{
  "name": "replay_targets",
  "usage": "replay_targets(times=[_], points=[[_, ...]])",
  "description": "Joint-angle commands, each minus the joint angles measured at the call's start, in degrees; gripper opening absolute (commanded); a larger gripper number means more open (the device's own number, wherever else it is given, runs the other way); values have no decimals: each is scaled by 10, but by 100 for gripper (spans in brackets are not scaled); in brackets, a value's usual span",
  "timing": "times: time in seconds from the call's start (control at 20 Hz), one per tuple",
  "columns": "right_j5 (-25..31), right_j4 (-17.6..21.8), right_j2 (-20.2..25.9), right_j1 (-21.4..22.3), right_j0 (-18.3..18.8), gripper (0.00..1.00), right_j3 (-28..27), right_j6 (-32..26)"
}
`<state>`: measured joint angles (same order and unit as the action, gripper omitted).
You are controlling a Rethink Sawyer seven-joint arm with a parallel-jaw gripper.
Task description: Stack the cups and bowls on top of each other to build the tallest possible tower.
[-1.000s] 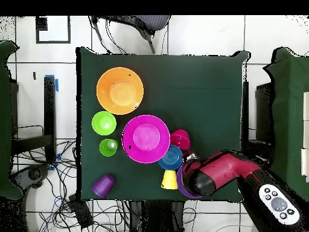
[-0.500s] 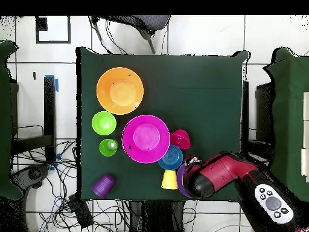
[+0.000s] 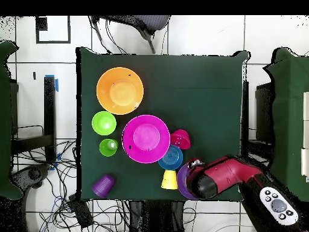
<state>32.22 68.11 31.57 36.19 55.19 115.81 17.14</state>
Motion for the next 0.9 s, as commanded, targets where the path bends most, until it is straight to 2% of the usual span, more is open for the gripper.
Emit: replay_targets(times=[0.05,0.3,0.6,0.75,0.9], points=[[38,-41,24,-15,21,100,-14,-51],[32,-60,39,-23,31,100,-6,-53],[29,-40,26,-36,21,100,-15,-44],[21,-17,8,-54,10,100,-29,-28],[19,-13,5,-56,6,100,-31,-19]])
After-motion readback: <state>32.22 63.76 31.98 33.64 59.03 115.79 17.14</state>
